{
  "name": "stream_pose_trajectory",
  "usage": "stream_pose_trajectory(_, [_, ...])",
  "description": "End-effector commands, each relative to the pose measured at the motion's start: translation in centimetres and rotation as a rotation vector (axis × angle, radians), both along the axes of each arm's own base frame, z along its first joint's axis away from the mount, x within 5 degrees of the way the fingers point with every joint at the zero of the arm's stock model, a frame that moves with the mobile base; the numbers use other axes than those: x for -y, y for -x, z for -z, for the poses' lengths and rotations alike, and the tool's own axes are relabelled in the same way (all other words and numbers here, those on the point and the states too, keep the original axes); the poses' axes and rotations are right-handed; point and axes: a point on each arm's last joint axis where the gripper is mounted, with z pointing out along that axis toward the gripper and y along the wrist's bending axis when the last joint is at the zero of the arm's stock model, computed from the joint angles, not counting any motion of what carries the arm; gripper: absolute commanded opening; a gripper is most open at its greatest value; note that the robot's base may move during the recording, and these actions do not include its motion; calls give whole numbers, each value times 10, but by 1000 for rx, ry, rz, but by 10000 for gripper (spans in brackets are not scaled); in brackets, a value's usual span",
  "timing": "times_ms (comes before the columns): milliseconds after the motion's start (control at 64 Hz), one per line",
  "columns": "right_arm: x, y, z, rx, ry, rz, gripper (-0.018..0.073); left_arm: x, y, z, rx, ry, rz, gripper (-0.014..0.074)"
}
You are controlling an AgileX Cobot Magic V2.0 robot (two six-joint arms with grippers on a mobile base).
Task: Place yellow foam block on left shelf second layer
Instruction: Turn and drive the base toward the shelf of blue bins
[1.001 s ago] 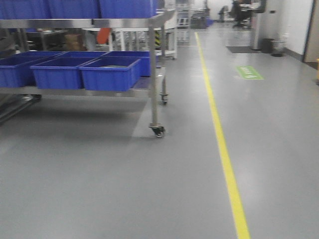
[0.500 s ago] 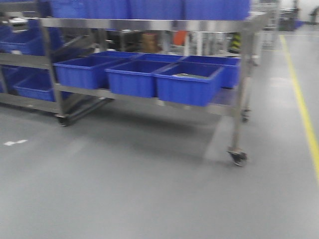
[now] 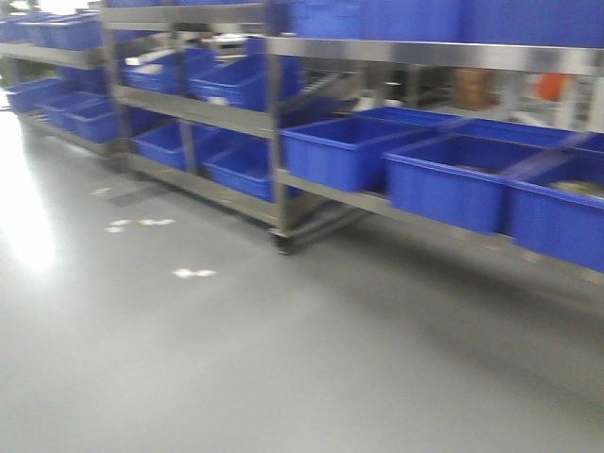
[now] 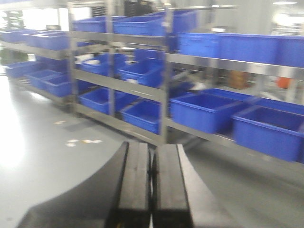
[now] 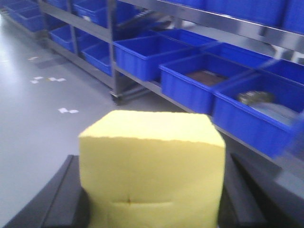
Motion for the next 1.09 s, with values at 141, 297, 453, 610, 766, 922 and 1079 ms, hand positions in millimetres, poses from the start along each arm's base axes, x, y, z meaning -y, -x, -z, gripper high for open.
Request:
stream_pose_trajectory(141, [-1,-1,-16,98,15,-14,412,1,1,-1,79,11,7,137])
stream_pose_trajectory(297, [-1,-1,-16,98,15,-14,412,1,1,-1,79,11,7,137])
stream_pose_trajectory(453, [-1,-1,-16,98,15,-14,412,1,1,-1,79,11,7,137])
stream_pose_trajectory(610, [-1,-1,-16,98,15,-14,412,1,1,-1,79,11,7,137])
stream_pose_trajectory(766, [-1,-1,-16,98,15,-14,412,1,1,-1,79,11,7,137])
stream_pose_trajectory(922, [-1,-1,-16,98,15,-14,412,1,1,-1,79,11,7,137])
stream_pose_trajectory(1079, [-1,-1,-16,98,15,-14,412,1,1,-1,79,11,7,137])
